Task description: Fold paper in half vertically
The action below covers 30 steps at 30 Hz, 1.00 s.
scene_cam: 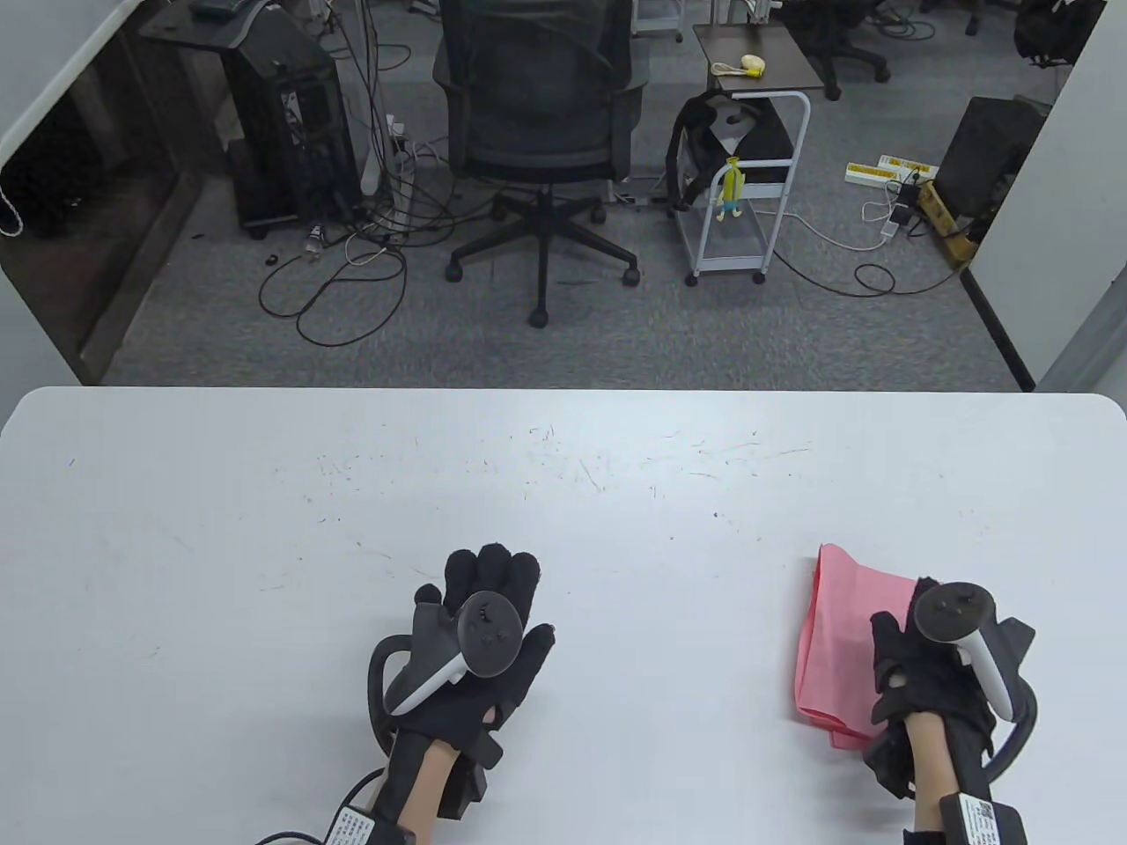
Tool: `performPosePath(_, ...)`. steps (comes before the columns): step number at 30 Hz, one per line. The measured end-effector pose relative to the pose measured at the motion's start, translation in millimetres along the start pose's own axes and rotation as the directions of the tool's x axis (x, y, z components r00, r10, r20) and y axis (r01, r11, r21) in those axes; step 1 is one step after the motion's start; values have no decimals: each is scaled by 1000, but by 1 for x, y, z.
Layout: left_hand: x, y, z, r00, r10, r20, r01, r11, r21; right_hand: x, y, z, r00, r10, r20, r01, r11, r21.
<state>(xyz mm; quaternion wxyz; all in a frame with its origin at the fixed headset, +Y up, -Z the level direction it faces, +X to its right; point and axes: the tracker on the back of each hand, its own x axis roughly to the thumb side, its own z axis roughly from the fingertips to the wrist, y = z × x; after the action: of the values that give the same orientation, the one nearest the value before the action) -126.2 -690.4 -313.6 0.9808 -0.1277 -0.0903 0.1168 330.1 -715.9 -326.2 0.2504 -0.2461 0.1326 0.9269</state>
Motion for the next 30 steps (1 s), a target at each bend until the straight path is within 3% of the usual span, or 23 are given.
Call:
performPosePath(10, 3, 1, 2, 1000, -21, -2, 21, 1000, 12, 115, 9, 62, 922, -5, 386, -28, 996, 79)
performPosePath(16, 1, 2, 2, 1000, -14, -2, 14, 1000, 20, 167, 33, 93, 871, 80, 484, -135, 988, 81)
performPosePath(22, -1, 2, 1, 1000, -11, -12, 11, 1000, 14, 192, 65, 104, 846, 118, 520, -184, 980, 76)
performPosePath(30, -4, 2, 1, 999, -33, -36, 34, 999, 16, 193, 107, 92, 837, 199, 510, -291, 951, 106)
